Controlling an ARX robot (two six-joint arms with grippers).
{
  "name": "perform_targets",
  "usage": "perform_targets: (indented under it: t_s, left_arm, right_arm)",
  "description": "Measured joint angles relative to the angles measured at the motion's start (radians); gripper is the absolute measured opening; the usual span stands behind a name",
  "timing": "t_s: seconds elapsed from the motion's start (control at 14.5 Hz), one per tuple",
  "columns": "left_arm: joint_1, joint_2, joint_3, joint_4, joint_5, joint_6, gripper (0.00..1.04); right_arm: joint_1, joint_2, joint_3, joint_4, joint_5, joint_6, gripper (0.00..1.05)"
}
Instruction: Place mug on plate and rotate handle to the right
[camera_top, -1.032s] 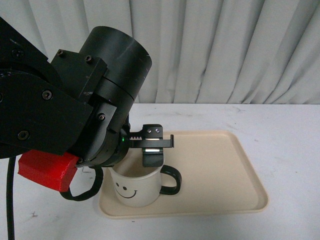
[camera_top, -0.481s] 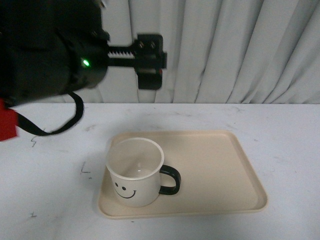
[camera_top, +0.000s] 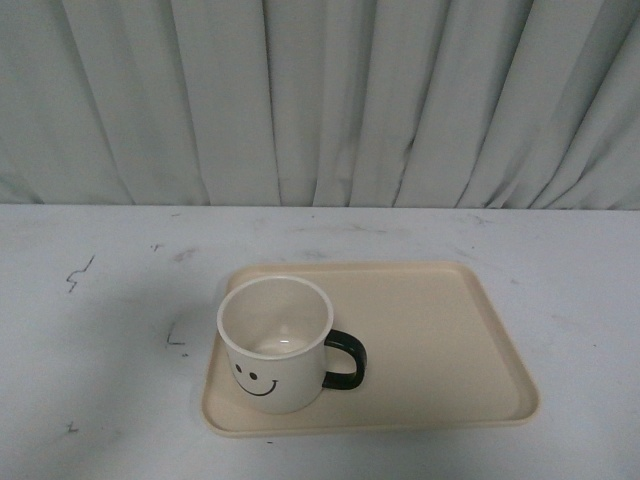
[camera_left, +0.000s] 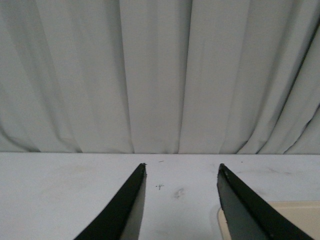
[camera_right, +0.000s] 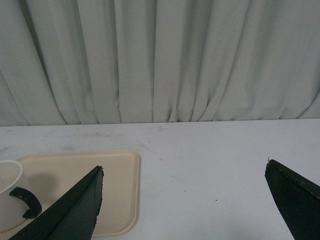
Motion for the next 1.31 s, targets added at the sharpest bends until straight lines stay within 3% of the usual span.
perform_targets:
  t_s: [0.21,0.28,0.76,1.03,1.17,1.31]
  left_arm:
    - [0.054,-0.113,-0.118,-0.013,0.084,0.000,0.07]
    - [0.075,-0.151,-0.148,-0.023,0.097,-0.002,0.02]
    - [0.150,-0.369,-0.258,-0.124,0.172,-0.005,0.02]
    - [0.243,-0.461,-0.286,-0.188,0.248,-0.006,0.02]
    - [0.235,-0.505,-0.326,-0.156,0.263,-0.006,0.02]
    - [0.237,-0.562,-0.339,-0.241,0.261,-0.006,0.02]
  right_arm:
    - [0.000,0.000,0.000,0.000,0.000,0.000,0.98]
    - [0.000,0.000,0.000,0.000,0.000,0.000,0.98]
    - [0.000,0.000,0.000,0.000,0.000,0.000,0.98]
    - [0.000,0.000,0.000,0.000,0.001,0.000,0.98]
    - [0.000,0.000,0.000,0.000,0.000,0.000,0.98]
    - [0.000,0.000,0.000,0.000,0.000,0.000,0.98]
